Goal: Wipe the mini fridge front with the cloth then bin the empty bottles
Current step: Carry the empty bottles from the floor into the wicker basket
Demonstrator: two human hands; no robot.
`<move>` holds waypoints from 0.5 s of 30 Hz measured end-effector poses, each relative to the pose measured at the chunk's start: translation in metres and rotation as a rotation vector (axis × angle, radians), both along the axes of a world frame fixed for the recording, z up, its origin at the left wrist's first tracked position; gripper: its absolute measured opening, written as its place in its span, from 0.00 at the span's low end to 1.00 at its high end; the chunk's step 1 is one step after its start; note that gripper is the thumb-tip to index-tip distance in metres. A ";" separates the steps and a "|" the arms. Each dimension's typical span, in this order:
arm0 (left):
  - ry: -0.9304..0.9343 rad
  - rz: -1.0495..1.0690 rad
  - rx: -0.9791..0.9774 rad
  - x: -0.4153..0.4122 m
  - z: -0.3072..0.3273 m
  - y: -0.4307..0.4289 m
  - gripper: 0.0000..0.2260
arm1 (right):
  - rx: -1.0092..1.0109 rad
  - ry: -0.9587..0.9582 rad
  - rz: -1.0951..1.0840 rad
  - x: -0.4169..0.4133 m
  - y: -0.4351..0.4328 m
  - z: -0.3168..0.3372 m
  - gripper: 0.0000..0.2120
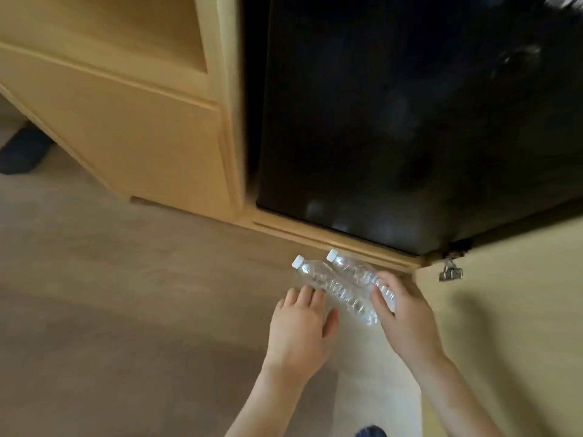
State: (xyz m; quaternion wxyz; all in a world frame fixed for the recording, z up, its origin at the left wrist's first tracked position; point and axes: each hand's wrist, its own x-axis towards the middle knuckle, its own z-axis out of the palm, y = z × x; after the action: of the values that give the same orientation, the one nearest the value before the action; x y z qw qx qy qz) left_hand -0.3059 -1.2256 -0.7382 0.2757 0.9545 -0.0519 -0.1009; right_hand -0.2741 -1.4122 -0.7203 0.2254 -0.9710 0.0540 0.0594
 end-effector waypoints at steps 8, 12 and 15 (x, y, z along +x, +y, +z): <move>0.089 0.135 -0.053 0.022 -0.138 -0.045 0.19 | -0.125 -0.162 0.039 0.035 -0.058 -0.136 0.15; 0.260 0.292 -0.181 0.019 -0.143 -0.068 0.24 | -0.227 -0.083 -0.016 0.040 -0.073 -0.143 0.20; 0.429 0.399 -0.330 0.018 -0.139 -0.082 0.27 | -0.210 0.102 -0.053 0.042 -0.086 -0.144 0.25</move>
State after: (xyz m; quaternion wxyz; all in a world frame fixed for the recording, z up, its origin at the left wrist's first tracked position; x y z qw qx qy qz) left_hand -0.2877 -1.3079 -0.8774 0.4454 0.8454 0.1794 -0.2338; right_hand -0.2325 -1.4985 -0.8647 0.1209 -0.9832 0.0971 0.0968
